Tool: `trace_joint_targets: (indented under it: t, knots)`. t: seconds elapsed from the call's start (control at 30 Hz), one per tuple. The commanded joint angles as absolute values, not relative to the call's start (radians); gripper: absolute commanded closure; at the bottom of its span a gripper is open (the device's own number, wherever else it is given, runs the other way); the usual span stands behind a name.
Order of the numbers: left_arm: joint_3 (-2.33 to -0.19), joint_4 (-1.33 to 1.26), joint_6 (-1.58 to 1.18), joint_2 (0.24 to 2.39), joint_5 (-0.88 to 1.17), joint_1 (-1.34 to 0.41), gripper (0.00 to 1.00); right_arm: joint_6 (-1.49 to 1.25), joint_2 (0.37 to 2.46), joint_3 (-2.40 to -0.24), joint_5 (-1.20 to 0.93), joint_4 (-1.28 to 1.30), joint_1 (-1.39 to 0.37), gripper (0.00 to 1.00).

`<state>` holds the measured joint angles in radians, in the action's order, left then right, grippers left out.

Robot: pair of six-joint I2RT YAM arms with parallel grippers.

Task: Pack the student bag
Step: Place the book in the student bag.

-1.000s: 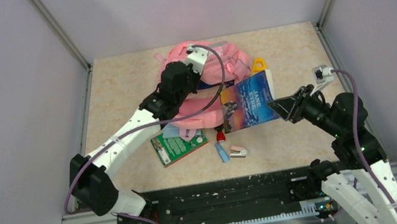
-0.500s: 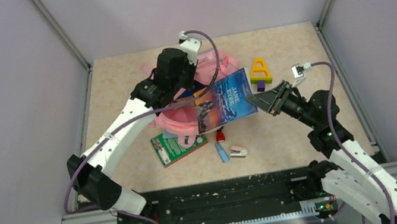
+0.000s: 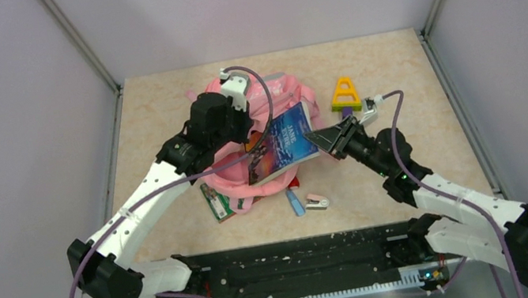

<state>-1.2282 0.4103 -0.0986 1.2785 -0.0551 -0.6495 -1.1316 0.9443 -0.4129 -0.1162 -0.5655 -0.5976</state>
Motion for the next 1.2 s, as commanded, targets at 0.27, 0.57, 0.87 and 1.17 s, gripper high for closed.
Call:
trace_joint_targets:
  t: [0.27, 0.57, 0.87, 1.17]
  knots:
    - [-1.231, 0.188, -0.157, 1.186, 0.01, -0.66, 1.0, -1.204, 0.847, -0.427, 0.192, -0.895, -0.63, 1.0]
    - [-1.225, 0.177, -0.182, 1.192, 0.043, -0.66, 1.0, -1.254, 0.824, -0.405, 0.289, -0.96, -0.631, 1.0]
    - [-1.214, 0.155, -0.197, 1.205, 0.077, -0.661, 1.0, -1.296, 0.89, -0.455, 0.299, -1.067, -0.63, 1.0]
    - [-1.204, 0.166, -0.143, 1.194, 0.032, -0.66, 1.0, -1.295, 0.882, -0.486, 0.319, -1.088, -0.611, 1.0]
